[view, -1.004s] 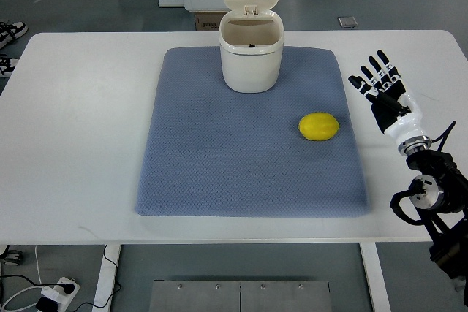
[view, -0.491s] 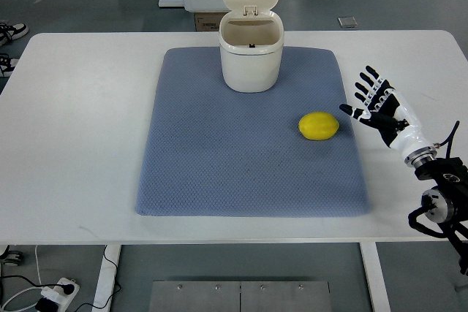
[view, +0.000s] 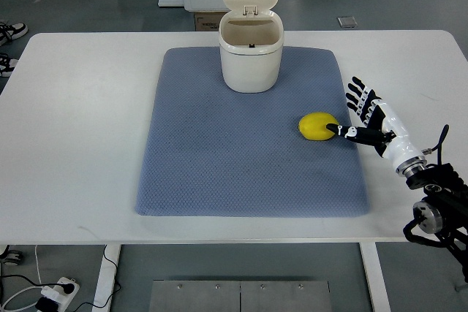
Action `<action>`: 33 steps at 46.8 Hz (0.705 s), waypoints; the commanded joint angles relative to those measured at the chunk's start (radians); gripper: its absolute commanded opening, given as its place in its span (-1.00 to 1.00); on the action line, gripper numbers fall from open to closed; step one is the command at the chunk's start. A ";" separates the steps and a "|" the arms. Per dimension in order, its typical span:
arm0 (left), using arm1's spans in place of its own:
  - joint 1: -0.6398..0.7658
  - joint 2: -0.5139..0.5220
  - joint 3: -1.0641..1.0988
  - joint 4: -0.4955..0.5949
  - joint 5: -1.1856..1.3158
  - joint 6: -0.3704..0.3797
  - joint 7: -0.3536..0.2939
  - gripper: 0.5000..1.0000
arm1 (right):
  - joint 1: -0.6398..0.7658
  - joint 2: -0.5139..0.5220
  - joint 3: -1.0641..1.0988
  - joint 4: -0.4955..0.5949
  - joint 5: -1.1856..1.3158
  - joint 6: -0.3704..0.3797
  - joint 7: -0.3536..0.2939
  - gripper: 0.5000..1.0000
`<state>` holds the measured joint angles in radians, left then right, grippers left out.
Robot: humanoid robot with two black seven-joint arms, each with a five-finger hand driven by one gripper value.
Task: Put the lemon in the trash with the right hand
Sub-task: 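Move the right hand toward the yellow lemon, palm facing it, then close the right hand's fingers around the yellow lemon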
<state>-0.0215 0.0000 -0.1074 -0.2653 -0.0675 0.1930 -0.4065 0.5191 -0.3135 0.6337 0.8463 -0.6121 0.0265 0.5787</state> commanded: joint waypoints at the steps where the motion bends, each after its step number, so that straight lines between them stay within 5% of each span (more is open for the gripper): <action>1: 0.000 0.000 0.000 0.000 0.000 -0.001 0.000 1.00 | 0.002 0.002 -0.015 0.000 0.000 -0.002 0.007 0.98; 33: 0.000 0.000 0.000 0.000 0.000 0.000 0.000 1.00 | -0.002 0.028 -0.109 -0.016 0.000 -0.051 0.032 0.93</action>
<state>-0.0215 0.0000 -0.1074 -0.2654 -0.0675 0.1928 -0.4065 0.5170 -0.2914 0.5306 0.8368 -0.6119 -0.0198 0.6117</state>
